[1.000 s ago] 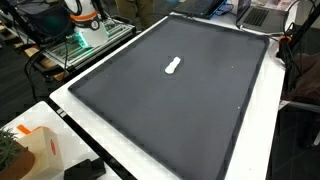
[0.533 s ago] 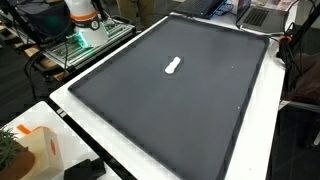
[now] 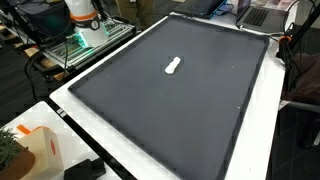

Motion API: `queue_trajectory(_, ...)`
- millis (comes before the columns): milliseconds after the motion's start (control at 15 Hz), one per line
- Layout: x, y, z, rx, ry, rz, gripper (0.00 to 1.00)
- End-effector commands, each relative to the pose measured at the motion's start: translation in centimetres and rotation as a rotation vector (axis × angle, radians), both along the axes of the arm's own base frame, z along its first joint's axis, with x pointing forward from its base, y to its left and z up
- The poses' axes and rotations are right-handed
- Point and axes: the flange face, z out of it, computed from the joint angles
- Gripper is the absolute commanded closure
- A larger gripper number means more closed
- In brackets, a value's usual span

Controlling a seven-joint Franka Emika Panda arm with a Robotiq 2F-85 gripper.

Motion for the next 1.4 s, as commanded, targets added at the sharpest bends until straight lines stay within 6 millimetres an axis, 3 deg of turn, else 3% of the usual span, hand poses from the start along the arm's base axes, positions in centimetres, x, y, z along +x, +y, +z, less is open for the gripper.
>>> queue_trajectory(0, 1.1, 0.0, -0.8, -0.084, 0.004, -0.042, 0.73)
queue_trajectory(267, 2.4, 2.6, -4.0, -0.212, 0.156, -0.016, 0.73)
queue_trajectory(533, 6.1, 4.5, -5.6, -0.064, 0.361, 0.145, 0.73)
queue_trajectory(667, 7.5, 4.5, -6.4, -0.013, 0.455, 0.189, 0.73)
queue_trajectory(800, 7.4, 3.7, -7.9, -0.018, 0.576, 0.167, 0.73)
queue_trajectory(933, 7.2, 2.4, -7.5, -0.021, 0.664, 0.161, 0.73)
queue_trajectory(1000, 7.3, 3.1, -8.2, -0.043, 0.588, 0.138, 0.48)
queue_trajectory(1133, 7.4, 2.5, -7.9, -0.036, 0.63, 0.147, 0.48)
queue_trajectory(1200, 7.4, 2.3, -7.8, -0.026, 0.636, 0.156, 0.73)
queue_trajectory(1333, 8.1, 1.2, -8.2, -0.019, 0.671, 0.061, 0.73)
